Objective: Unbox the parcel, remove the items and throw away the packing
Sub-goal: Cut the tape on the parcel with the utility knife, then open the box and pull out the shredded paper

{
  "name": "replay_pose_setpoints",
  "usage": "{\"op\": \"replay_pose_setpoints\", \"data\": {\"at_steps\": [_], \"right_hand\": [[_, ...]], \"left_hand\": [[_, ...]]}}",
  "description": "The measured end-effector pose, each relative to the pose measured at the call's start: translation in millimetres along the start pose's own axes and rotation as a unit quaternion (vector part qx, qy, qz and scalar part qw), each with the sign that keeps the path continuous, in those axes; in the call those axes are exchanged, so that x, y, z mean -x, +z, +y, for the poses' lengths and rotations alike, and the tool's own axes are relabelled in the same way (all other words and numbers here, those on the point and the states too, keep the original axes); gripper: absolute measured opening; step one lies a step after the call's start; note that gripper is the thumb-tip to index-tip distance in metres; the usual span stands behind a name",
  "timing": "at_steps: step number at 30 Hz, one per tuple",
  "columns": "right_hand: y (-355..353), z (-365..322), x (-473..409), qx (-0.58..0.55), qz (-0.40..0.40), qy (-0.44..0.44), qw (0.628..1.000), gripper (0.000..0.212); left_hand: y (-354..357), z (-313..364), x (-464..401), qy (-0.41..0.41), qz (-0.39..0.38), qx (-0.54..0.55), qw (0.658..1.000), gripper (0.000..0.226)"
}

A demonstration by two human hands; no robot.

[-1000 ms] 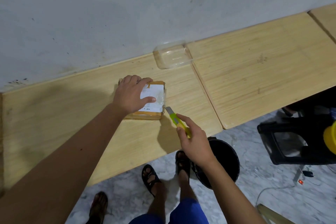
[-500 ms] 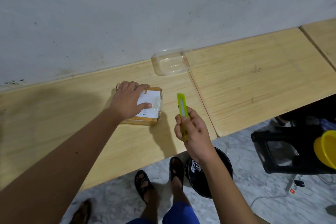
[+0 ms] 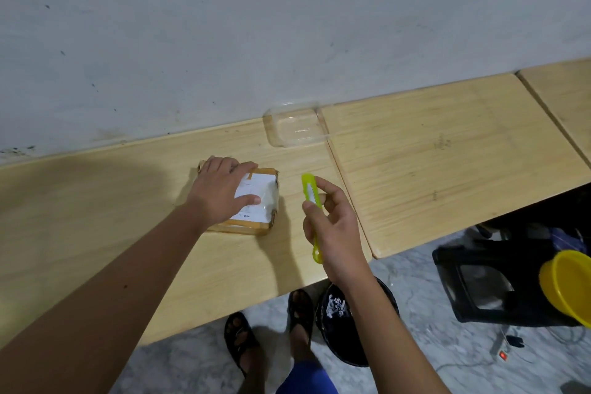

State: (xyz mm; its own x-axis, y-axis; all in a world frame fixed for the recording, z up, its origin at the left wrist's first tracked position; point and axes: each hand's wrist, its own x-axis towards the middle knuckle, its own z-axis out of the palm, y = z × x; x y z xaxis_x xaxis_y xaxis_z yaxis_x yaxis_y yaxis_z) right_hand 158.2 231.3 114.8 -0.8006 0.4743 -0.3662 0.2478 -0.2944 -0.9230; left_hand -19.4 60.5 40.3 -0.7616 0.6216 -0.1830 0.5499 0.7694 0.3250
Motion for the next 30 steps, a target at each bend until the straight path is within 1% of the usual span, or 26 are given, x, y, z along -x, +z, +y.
{"op": "replay_pose_setpoints", "data": {"at_steps": [3, 7, 10, 12, 15, 18, 20, 22, 24, 27, 30], "right_hand": [[-5, 5, -15, 0.058, 0.074, -0.018, 0.995, 0.031], [-20, 13, -45, 0.139, 0.109, -0.075, 0.981, 0.023], [-38, 20, -76, 0.213, 0.146, -0.13, 0.957, 0.026], [-52, 24, -102, 0.251, 0.17, -0.149, 0.941, 0.027], [-77, 37, -142, 0.303, 0.192, -0.123, 0.925, 0.029], [-103, 54, -175, 0.359, 0.208, -0.097, 0.905, 0.034], [-117, 61, -191, 0.397, 0.199, -0.073, 0.893, 0.034], [-129, 66, -202, 0.428, 0.199, -0.051, 0.88, 0.032], [-137, 69, -211, 0.452, 0.206, -0.05, 0.867, 0.032], [-143, 68, -221, 0.459, 0.215, -0.046, 0.861, 0.034], [-147, 66, -227, 0.464, 0.215, -0.037, 0.859, 0.039]], "left_hand": [[2, 2, -4, 0.007, 0.011, -0.016, 1.0, 0.073], [6, 10, -12, -0.002, 0.035, -0.001, 0.999, 0.072], [7, 16, -20, -0.005, 0.049, 0.016, 0.999, 0.072], [7, 19, -26, -0.011, 0.057, 0.024, 0.998, 0.071], [11, 18, -34, -0.012, 0.07, 0.039, 0.997, 0.07], [17, 14, -43, 0.0, 0.1, 0.056, 0.993, 0.076], [20, 14, -48, 0.017, 0.133, 0.065, 0.989, 0.077], [22, 14, -53, 0.041, 0.168, 0.062, 0.983, 0.073], [24, 11, -59, 0.067, 0.192, 0.053, 0.978, 0.07], [26, 8, -64, 0.087, 0.197, 0.043, 0.976, 0.071], [24, 9, -66, 0.08, 0.176, 0.039, 0.98, 0.074]]}}
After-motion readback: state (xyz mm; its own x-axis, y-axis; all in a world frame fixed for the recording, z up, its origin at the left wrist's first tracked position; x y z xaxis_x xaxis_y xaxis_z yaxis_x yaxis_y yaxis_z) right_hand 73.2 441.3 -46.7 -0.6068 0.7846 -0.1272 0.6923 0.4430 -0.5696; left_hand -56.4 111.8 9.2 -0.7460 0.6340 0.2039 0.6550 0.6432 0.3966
